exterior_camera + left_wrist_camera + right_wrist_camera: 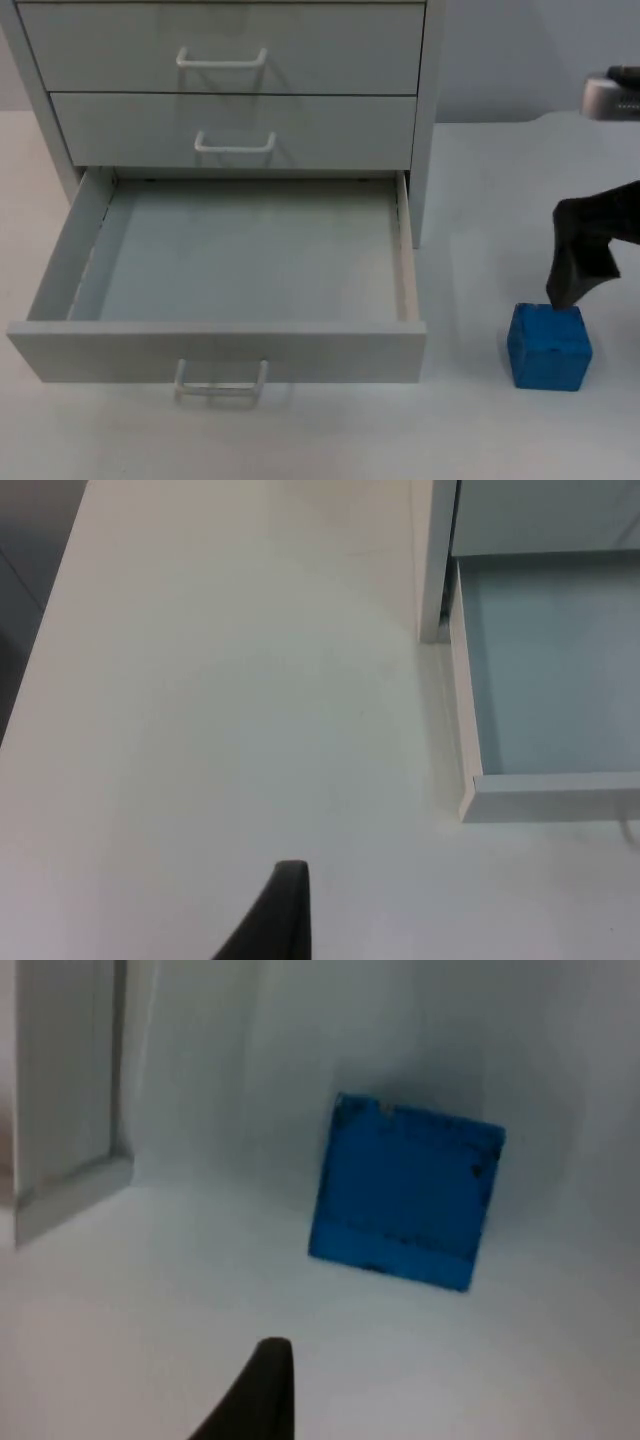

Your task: Open the drawer with the left hand, place the block into the drawer with the right hand, then close the drawer with the left hand.

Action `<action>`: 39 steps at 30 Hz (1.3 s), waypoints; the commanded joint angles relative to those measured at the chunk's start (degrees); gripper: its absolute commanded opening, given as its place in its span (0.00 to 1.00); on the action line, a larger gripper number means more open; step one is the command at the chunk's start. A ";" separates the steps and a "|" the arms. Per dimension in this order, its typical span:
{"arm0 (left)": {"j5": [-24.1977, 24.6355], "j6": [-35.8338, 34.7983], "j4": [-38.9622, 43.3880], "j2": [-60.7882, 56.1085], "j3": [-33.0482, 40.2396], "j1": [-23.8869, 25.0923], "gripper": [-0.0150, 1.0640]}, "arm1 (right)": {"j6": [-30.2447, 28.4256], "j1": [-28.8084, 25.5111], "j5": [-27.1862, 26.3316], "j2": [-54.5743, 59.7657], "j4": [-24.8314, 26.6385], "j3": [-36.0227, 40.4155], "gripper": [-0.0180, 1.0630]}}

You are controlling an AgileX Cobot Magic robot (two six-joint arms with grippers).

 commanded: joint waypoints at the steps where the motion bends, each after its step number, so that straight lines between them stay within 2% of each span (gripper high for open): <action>1: 0.02 0.20 0.00 -0.37 -0.31 0.10 0.99 | 4.06 0.68 -4.24 1.29 -0.99 -0.38 0.99; 3: 0.02 0.20 0.00 -0.37 -0.31 0.10 0.99 | 8.43 1.63 -6.44 2.55 -3.39 -0.38 0.99; 6: 0.02 0.20 0.00 -0.37 -0.31 0.10 0.99 | 19.87 4.25 -6.70 4.57 -13.18 -0.38 0.99; 7: 0.02 0.20 0.00 -0.37 -0.31 0.10 0.99 | 19.87 4.25 -6.70 4.57 -13.18 -0.38 0.99; 9: 0.02 0.20 0.00 -0.37 -0.31 0.10 0.99 | 26.98 6.54 -6.92 6.07 -19.13 -0.38 0.99; 12: 0.02 0.20 0.00 -0.37 -0.31 0.10 0.99 | 32.73 9.39 -7.34 8.74 -25.52 -0.38 0.99; 13: 0.02 0.20 0.00 -0.37 -0.31 0.10 0.99 | 34.40 9.37 -7.20 9.76 -26.30 -0.38 0.99; 19: 0.02 0.20 0.00 -0.37 -0.31 0.10 0.99 | 35.60 9.10 -7.06 13.51 -26.07 -0.38 0.97; 29: 0.25 0.20 0.00 -0.37 -0.31 0.10 0.99 | 37.23 9.10 -8.57 16.04 -26.07 -0.38 0.87; 31: 0.25 0.20 0.00 -0.37 -0.31 0.10 0.99 | 37.23 9.10 -8.57 16.04 -26.07 -0.38 0.77; 33: 0.25 0.20 0.00 -0.37 -0.31 0.10 0.99 | 37.23 9.10 -8.32 16.04 -26.07 -0.38 0.55; 34: 0.25 0.20 0.00 -0.37 -0.31 0.10 0.99 | 37.23 9.10 -8.32 16.04 -26.07 -0.38 0.55; 38: 0.25 0.20 0.00 -0.37 -0.31 0.10 0.99 | 36.92 9.10 -7.81 15.19 -25.83 -0.38 0.05; 39: 0.25 0.20 0.00 -0.37 -0.31 0.10 0.99 | 36.92 9.10 -7.81 15.19 -25.83 -0.38 0.05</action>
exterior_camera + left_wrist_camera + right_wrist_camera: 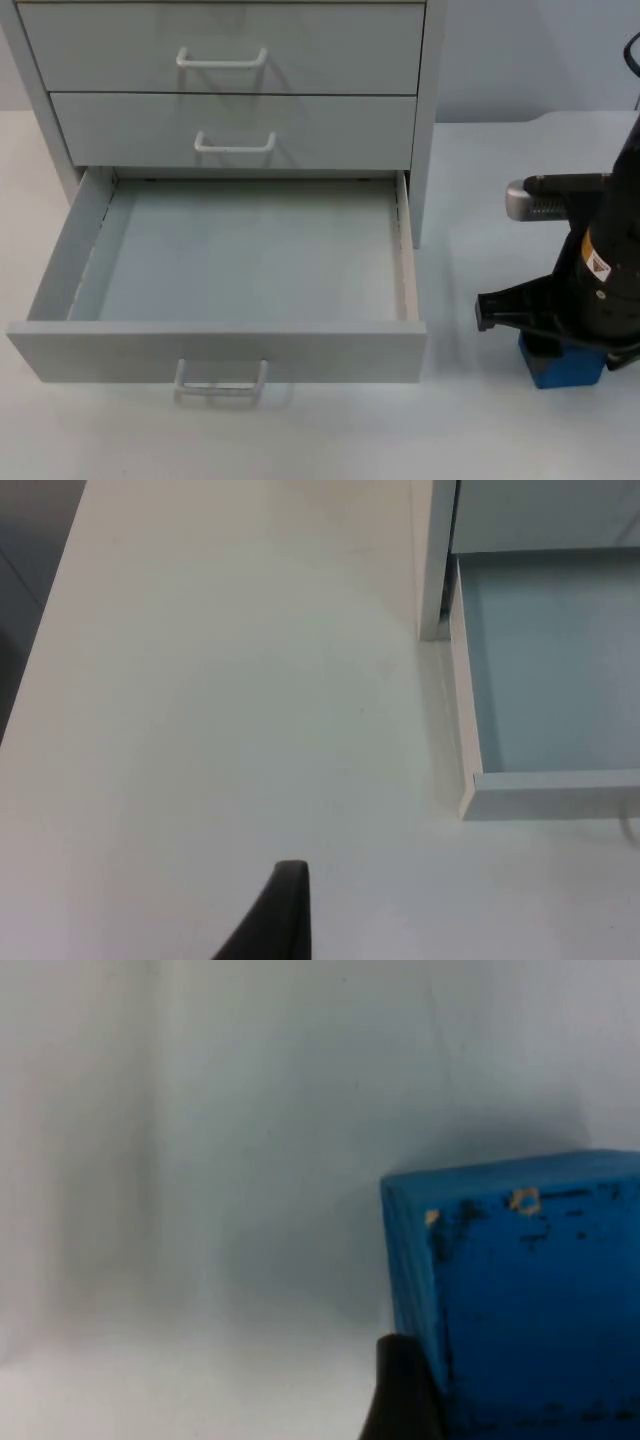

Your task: Open the drawer with the left hand, place the block into the drawer with the right hand, then close the drawer with the left hand.

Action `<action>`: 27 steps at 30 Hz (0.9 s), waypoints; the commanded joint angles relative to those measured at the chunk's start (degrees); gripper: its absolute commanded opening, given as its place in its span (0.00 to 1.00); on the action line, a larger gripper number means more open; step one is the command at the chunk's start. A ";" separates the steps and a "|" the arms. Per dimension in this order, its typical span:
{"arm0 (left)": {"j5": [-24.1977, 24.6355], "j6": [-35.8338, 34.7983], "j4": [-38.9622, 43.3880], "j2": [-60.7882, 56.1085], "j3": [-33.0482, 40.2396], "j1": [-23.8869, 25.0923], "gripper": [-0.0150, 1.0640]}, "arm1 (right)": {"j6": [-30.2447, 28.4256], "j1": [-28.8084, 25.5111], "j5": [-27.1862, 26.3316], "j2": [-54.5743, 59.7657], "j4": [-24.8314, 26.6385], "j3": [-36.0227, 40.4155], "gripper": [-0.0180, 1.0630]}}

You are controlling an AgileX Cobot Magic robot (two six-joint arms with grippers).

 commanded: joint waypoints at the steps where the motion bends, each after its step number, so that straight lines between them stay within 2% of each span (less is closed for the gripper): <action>1: 0.03 0.20 0.00 -0.37 -0.31 0.10 0.99 | -0.22 0.03 0.90 -1.66 -0.19 -0.26 0.02; 4: 0.03 0.20 0.00 -0.37 -0.31 0.10 0.99 | -5.56 0.14 4.48 -7.22 -0.19 -0.26 0.02; 5: 0.03 0.20 0.00 -0.37 -0.31 0.10 0.99 | -5.56 0.14 4.48 -7.22 -0.19 -0.26 0.02; 9: 0.03 0.20 0.00 -0.37 -0.31 0.10 0.99 | -12.08 0.14 10.80 -15.98 0.03 -0.26 0.02; 13: 0.03 0.20 0.30 -0.37 -0.31 0.10 0.99 | -15.50 0.14 13.51 -21.33 0.19 -0.26 0.02; 23: -0.09 0.20 0.56 -0.37 -0.31 0.10 0.99 | -17.94 0.14 12.14 -24.98 1.40 -0.15 0.02; 25: -0.09 0.20 0.67 -0.37 -0.31 0.10 0.99 | -21.25 0.23 11.90 -24.98 2.70 -0.15 0.02; 27: -0.09 0.20 0.67 -0.37 -0.31 0.10 0.99 | -21.93 0.23 11.27 -24.98 3.25 -0.15 0.02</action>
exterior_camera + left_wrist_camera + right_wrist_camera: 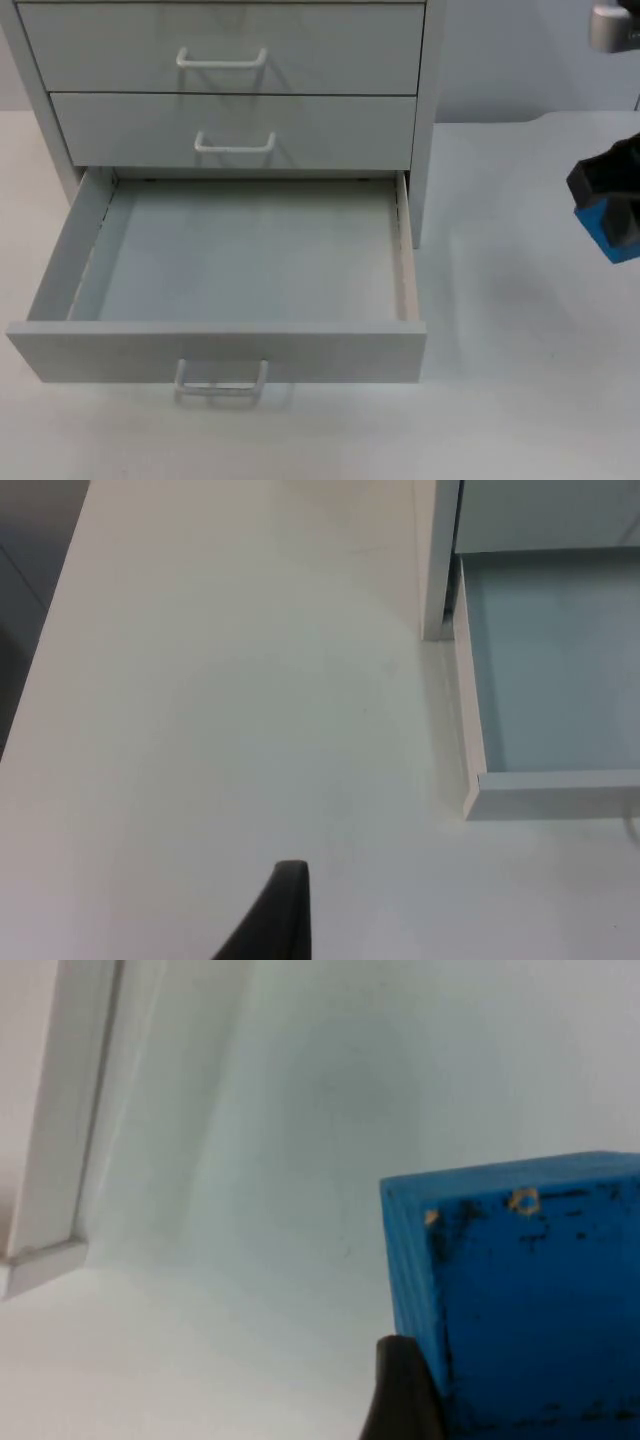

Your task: Open the drawer with the left hand, place the block into the drawer with the right hand, then close the drawer with the left hand.

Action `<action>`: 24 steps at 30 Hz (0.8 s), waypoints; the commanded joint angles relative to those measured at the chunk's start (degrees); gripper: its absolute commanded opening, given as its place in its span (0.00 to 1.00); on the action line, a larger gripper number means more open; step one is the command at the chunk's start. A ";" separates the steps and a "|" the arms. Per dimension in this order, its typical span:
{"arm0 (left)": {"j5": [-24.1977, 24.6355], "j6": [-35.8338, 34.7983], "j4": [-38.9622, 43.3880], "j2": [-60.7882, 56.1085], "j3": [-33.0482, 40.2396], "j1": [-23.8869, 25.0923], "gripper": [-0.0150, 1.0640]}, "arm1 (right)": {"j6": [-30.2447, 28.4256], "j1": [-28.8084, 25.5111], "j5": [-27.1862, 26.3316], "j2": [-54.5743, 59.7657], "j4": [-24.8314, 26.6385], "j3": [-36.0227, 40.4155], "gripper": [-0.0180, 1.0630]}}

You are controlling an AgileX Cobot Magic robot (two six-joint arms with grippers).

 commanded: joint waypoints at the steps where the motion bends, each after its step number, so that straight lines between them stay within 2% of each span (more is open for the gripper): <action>1: -0.09 0.14 0.27 -0.37 -0.31 0.10 0.99 | -1.45 0.23 -1.17 -0.54 0.70 -0.15 0.02; 4: -0.20 0.14 0.27 -0.37 -0.31 0.10 0.99 | -1.44 0.95 -2.27 -0.54 0.59 -0.15 0.02; 11: -0.20 0.14 0.27 -0.37 -0.31 0.10 0.99 | -0.19 7.14 -9.19 -0.25 0.54 -0.54 0.02; 13: -0.20 0.14 0.27 -0.37 -0.31 0.10 0.99 | 0.06 8.17 -9.06 0.62 0.43 -1.30 0.02; 17: -0.17 0.14 -0.09 -0.37 -0.31 0.10 0.99 | 0.06 11.81 -7.31 6.10 0.12 -6.88 0.02; 19: -0.17 0.14 -0.09 -0.37 -0.31 0.10 0.99 | 0.06 12.58 -7.60 7.86 -0.03 -8.41 0.02; 23: -0.17 0.14 0.03 -0.37 -0.31 0.10 0.99 | 0.06 15.21 -8.14 16.74 -0.54 -17.84 0.02; 24: -0.17 0.14 0.03 -0.37 -0.31 0.10 0.99 | 0.06 15.21 -8.14 16.74 -0.54 -17.84 0.02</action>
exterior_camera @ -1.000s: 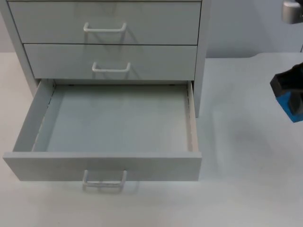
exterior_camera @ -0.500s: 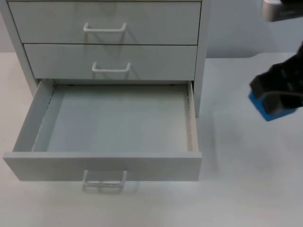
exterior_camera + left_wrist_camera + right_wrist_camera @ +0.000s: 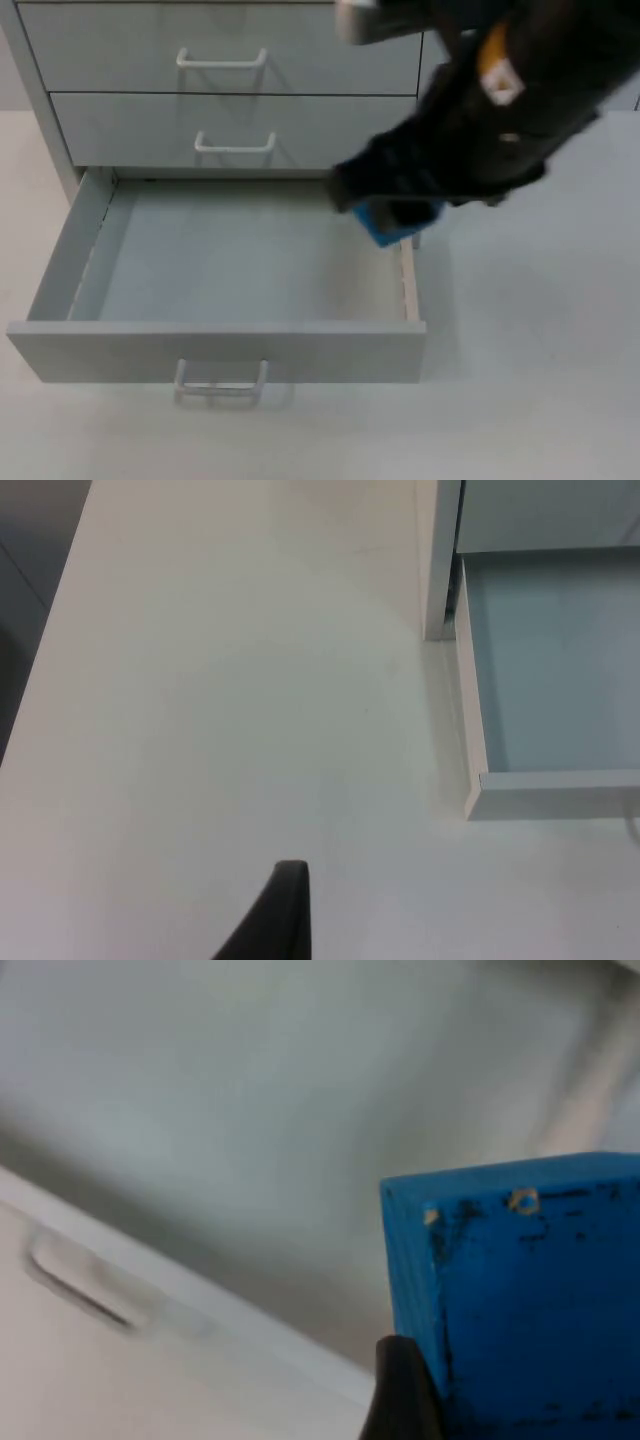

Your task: Open the drawer with the left hand, place the block into the drawer with the right hand, then close the drawer with the left hand.

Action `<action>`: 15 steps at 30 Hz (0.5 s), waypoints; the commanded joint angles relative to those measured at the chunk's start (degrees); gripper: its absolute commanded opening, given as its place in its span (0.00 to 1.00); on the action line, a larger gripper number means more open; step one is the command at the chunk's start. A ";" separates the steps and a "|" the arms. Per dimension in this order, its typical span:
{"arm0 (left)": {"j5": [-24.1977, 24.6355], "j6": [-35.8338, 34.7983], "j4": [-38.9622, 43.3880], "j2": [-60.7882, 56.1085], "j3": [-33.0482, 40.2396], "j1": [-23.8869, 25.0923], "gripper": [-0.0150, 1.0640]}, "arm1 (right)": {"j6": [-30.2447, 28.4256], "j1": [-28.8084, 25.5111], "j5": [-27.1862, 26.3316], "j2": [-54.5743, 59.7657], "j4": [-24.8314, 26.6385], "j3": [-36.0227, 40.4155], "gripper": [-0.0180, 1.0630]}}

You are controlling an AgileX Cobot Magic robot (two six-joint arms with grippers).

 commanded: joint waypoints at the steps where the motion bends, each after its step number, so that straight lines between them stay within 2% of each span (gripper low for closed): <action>1: -0.17 0.14 0.03 -0.37 -0.31 0.10 0.99 | 0.22 1.09 -0.74 3.98 -0.83 -4.47 0.02; 5: -0.17 0.14 0.03 -0.37 -0.31 0.10 0.99 | 0.46 1.10 -1.43 12.57 -0.20 -12.41 0.02; 11: -0.17 0.14 0.03 -0.37 -0.31 0.10 0.99 | 2.87 1.10 -3.57 19.24 -0.34 -16.46 0.06; 15: -0.34 0.14 0.04 -0.37 -0.31 0.10 0.99 | 4.61 1.10 -8.82 23.62 -0.34 -17.04 0.22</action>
